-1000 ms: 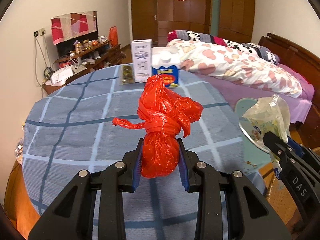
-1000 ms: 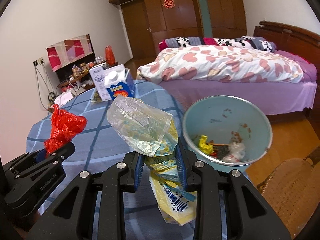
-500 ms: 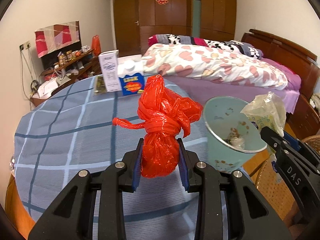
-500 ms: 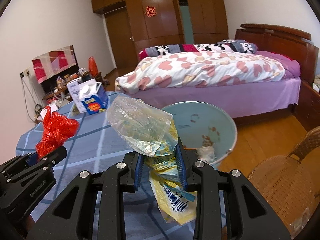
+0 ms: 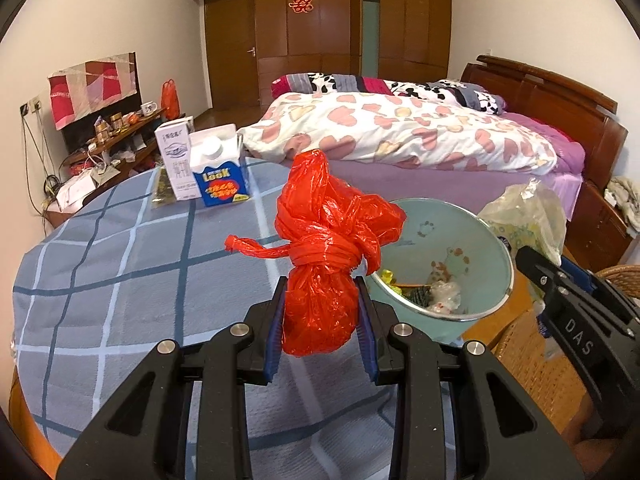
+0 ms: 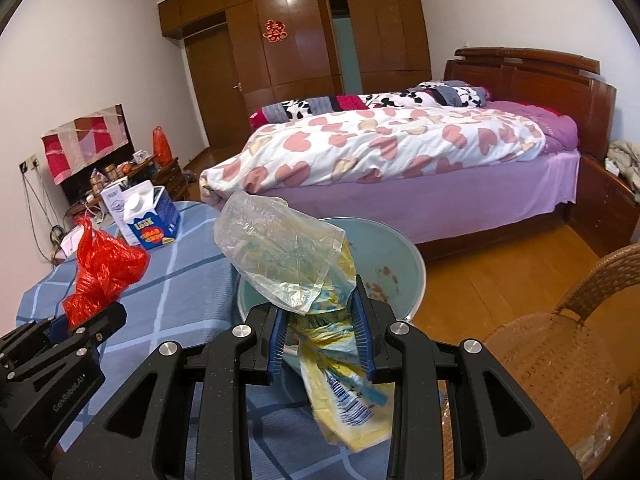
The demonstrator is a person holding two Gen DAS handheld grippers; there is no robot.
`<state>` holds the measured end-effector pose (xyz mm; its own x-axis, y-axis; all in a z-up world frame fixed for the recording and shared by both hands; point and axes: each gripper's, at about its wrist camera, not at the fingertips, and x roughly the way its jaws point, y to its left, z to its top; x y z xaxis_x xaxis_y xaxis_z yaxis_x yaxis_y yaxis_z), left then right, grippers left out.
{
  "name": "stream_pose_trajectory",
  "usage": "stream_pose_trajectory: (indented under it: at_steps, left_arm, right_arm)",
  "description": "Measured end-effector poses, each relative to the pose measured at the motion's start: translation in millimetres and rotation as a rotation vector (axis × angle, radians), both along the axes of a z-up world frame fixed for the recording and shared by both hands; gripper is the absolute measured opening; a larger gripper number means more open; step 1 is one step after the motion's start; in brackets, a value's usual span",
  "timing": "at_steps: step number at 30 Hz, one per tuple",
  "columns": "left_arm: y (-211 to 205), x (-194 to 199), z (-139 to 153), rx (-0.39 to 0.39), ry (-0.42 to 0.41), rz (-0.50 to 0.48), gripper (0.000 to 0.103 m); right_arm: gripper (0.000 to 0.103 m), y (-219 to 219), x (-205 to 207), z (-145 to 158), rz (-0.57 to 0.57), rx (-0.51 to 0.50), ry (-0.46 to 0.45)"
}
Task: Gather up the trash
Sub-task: 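Carry the red bag and clear bag from the table over the teal bin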
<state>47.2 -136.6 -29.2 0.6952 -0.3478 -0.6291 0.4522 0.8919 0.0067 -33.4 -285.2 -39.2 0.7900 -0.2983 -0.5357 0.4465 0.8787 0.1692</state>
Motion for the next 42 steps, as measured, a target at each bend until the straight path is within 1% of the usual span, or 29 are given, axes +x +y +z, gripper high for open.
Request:
stream_pose_trajectory:
  at_steps: [9,17,22,30,36,42]
  left_arm:
    - [-27,12,-11,0.009,0.027,-0.038,0.031]
    - [-55,27,-23,0.018,0.054,-0.077,0.031]
    - [-69,35,-27,0.029,0.059,-0.082,0.031]
    - [-88,45,-39,0.041,0.094,-0.091,0.031]
    - [-94,53,-44,0.038,0.114,-0.096,0.031]
    - [-95,61,-47,0.034,0.128,-0.096,0.031]
  right_arm:
    - [0.03,-28,8,-12,-0.072,0.006,0.027]
    - [0.031,-57,31,-25,-0.122,0.034,0.064]
    - [0.031,-67,46,-31,-0.128,0.05,0.087]
    - [0.031,-81,62,-39,-0.128,0.067,0.12]
    - [0.031,-87,73,-46,-0.123,0.071,0.145]
    - [0.031,-89,77,-51,-0.12,0.085,0.15]
